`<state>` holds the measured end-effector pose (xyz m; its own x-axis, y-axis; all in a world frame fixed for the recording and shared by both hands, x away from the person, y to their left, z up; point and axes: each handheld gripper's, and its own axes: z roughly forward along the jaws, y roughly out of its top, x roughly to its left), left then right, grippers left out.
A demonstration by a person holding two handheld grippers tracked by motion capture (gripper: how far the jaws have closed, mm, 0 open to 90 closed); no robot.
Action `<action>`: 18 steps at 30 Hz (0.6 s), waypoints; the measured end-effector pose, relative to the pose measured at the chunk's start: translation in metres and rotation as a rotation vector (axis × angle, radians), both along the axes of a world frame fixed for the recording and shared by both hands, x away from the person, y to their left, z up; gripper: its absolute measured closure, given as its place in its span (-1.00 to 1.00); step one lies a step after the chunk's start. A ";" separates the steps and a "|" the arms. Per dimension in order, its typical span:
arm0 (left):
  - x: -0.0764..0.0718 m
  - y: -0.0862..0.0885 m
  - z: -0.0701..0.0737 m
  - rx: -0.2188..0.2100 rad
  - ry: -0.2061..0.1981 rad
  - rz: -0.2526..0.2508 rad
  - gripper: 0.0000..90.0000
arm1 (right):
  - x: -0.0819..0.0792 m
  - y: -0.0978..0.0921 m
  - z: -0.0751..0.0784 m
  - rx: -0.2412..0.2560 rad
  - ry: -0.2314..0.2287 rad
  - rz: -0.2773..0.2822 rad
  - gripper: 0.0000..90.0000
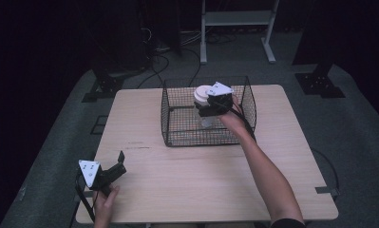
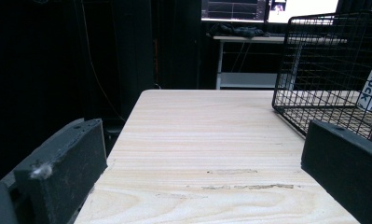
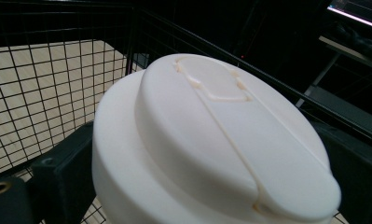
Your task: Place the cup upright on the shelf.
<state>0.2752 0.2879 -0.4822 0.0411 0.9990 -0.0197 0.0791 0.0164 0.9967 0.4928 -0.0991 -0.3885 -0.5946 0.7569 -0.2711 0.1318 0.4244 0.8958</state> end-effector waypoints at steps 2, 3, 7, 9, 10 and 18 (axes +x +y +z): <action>0.000 0.000 0.000 0.000 0.001 0.000 -1.00 | 0.000 -0.001 0.000 0.001 0.003 0.001 -0.92; 0.000 0.000 0.000 -0.001 0.000 0.000 -1.00 | 0.000 -0.001 0.000 0.000 0.004 0.001 -0.92; 0.000 0.000 0.000 -0.003 0.000 0.001 -1.00 | -0.001 -0.001 0.001 -0.004 0.008 0.002 -0.92; 0.000 0.000 0.000 -0.001 0.001 0.001 -1.00 | -0.001 -0.001 0.001 -0.006 0.008 0.000 -0.92; 0.000 0.000 0.000 -0.001 0.001 0.001 -1.00 | -0.001 -0.001 0.001 -0.005 0.008 -0.002 -0.92; 0.000 0.000 0.000 0.000 0.001 0.000 -1.00 | -0.001 -0.001 0.001 -0.006 0.007 0.003 -0.92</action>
